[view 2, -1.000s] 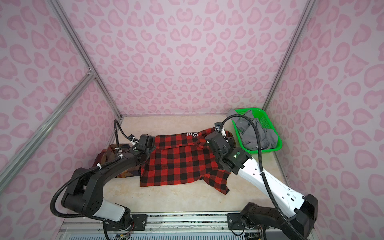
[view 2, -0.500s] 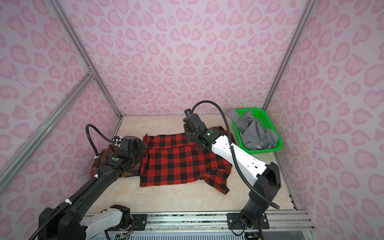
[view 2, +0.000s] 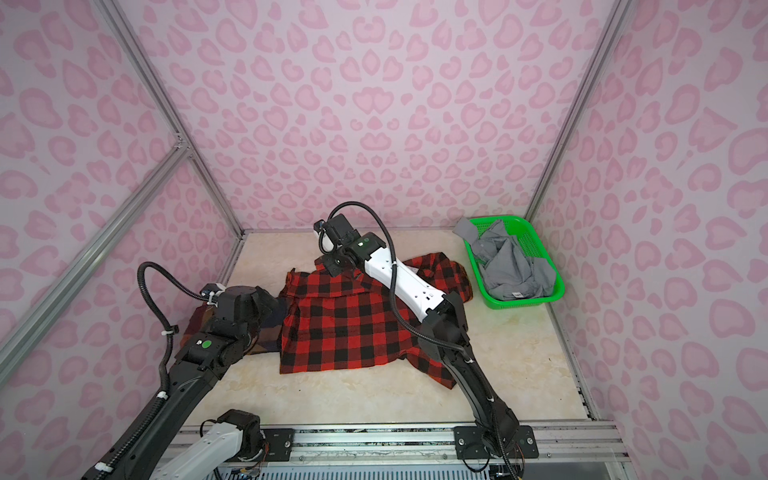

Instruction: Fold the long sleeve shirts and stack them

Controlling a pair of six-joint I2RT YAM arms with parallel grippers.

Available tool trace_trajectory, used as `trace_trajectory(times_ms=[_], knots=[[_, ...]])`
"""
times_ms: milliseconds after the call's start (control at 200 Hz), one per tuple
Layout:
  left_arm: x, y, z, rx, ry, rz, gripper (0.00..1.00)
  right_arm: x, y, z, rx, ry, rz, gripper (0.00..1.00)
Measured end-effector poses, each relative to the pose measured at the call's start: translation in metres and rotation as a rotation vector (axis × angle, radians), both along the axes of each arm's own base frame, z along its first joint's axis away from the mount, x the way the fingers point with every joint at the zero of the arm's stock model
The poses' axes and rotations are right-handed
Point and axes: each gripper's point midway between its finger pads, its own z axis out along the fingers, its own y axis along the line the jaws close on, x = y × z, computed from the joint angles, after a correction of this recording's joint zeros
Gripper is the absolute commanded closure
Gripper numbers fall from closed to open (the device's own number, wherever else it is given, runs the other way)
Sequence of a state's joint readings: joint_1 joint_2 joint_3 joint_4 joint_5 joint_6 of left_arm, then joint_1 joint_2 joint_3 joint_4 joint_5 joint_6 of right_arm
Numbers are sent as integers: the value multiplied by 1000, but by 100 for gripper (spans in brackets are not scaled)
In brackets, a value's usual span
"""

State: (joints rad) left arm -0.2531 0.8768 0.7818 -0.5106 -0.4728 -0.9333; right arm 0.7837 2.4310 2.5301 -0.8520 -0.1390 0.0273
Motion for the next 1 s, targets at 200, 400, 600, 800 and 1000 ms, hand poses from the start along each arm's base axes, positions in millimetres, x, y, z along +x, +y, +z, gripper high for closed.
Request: trace_trajectory(times_ms=[200,400,600,800,1000], knots=[[-4,2,-1,21,17,-7,4,-12,16,-34,2,115,73,100],[-4,3,-4,27,29,-8,4,-23,26,-60,14,191,123,100],[-2,3,-7,27,39,-8,4,-38,46,-77,46,244,178,100],[0,2,-11,30,54,-8,3,-43,54,-92,60,287,184,83],[6,0,-20,37,91,-11,2,-32,50,-80,91,272,156,39]])
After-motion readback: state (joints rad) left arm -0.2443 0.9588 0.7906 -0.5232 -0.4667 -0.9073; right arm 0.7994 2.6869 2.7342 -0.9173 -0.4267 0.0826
